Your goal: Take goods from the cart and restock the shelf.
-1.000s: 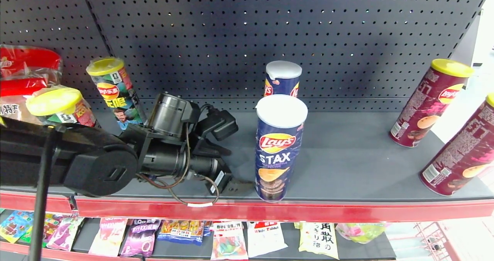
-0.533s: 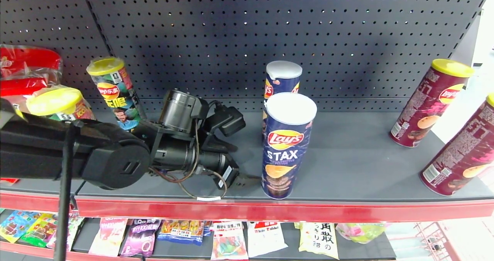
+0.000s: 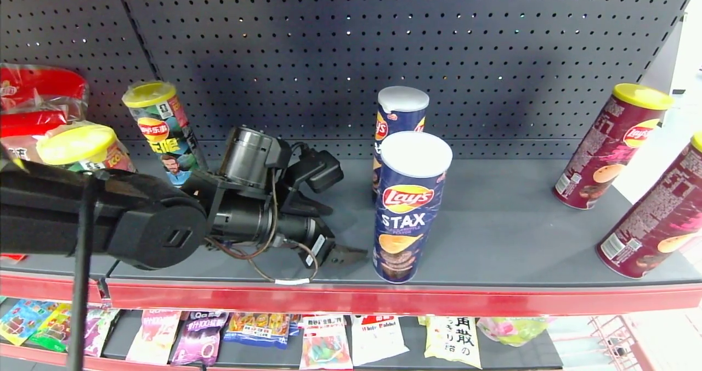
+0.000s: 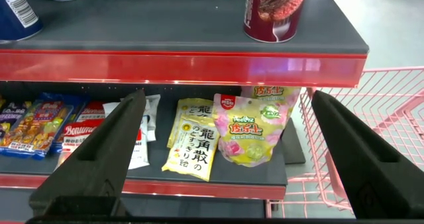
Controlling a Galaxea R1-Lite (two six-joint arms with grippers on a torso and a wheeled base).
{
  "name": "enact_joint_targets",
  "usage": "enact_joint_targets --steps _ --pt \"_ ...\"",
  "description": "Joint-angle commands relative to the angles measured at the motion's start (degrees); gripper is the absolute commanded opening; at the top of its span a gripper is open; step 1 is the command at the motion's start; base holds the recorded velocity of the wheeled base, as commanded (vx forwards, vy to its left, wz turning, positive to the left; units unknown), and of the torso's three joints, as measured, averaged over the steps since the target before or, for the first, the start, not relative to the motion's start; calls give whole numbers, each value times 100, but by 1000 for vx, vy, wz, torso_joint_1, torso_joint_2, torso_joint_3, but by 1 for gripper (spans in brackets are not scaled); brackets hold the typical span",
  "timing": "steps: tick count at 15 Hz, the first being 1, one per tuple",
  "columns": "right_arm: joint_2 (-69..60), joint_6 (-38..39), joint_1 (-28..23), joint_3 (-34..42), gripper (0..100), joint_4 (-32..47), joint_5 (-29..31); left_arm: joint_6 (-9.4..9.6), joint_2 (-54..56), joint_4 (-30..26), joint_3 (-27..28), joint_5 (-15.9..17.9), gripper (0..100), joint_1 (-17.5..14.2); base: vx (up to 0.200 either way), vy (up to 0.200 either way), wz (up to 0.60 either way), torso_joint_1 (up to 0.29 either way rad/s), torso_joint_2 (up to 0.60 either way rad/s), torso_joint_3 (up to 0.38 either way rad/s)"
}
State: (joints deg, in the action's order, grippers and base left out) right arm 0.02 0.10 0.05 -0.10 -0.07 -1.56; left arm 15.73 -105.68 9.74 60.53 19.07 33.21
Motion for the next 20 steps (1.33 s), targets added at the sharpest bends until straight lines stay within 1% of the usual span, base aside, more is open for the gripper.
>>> enact_joint_targets --steps 1,2,3,4,5,6,7,8,9,10,11,12,13,14,15,16,17,18,19,20 --pt "-2 -1 4 1 100 -1 -2 -43 874 2 -401 -122 100 -280 0 0 0 0 0 0" --pt "-2 -1 4 1 100 -1 -2 -193 1410 2 -665 -263 100 -447 0 0 0 0 0 0" --pt "-2 -1 4 1 100 -1 -2 -474 2429 -16 -1236 -448 100 -746 0 0 0 0 0 0" --pt "-2 -1 4 1 100 -1 -2 -544 2886 -78 -1517 -483 100 -904 0 0 0 0 0 0" --pt "-2 -1 4 10 100 -1 -2 -571 4082 -359 -2238 -483 100 -1308 0 0 0 0 0 0" --pt "-2 -1 4 1 100 -1 -2 -579 4934 -693 -2730 -483 100 -1660 0 0 0 0 0 0" --pt "-2 -1 4 1 100 -1 -2 -676 5892 -1185 -3231 -483 100 -2046 0 0 0 0 0 0" --pt "-2 -1 4 10 100 -1 -2 -852 6841 -1791 -3565 -448 100 -2371 0 0 0 0 0 0" --pt "-2 -1 4 1 100 -1 -2 -949 7720 -2486 -3750 -430 100 -2723 0 0 0 0 0 0" --pt "-2 -1 4 1 100 -1 -2 -1001 8415 -3101 -3838 -465 100 -3048 0 0 0 0 0 0" --pt "-2 -1 4 1 100 -1 -2 -1177 8951 -3461 -3864 -492 100 -3268 0 0 0 0 0 0" --pt "-2 -1 4 1 100 -1 -2 -1353 9346 -3611 -3899 -562 100 -3558 0 0 0 0 0 0" --pt "-2 -1 4 1 100 -1 -2 -1370 9443 -3628 -3926 -694 100 -3646 0 0 0 0 0 0" --pt "-2 -1 4 1 100 -1 -2 -1450 9663 -3690 -4075 -1247 100 -3866 0 0 0 0 0 0" --pt "-2 -1 4 1 100 -1 -2 -1731 9759 -3743 -4110 -1309 100 -4208 0 0 0 0 0 0" --pt "-2 -1 4 1 100 -1 -2 -1871 9900 -3707 -4268 -1265 100 -4288 0 0 0 0 0 0" --pt "-2 -1 4 1 100 -1 -2 -1889 10032 -3444 -4646 -1353 100 -4296 0 0 0 0 0 0" --pt "-2 -1 4 1 100 -1 -2 -1942 10014 -2635 -5086 -1485 100 -4296 0 0 0 0 0 0" --pt "-2 -1 4 1 100 -1 -2 -1951 10014 -1704 -5596 -1441 100 -4296 0 0 0 0 0 0" --pt "-2 -1 4 1 100 -1 -2 -1959 10014 -860 -5930 -1291 100 -4296 0 0 0 0 0 0"
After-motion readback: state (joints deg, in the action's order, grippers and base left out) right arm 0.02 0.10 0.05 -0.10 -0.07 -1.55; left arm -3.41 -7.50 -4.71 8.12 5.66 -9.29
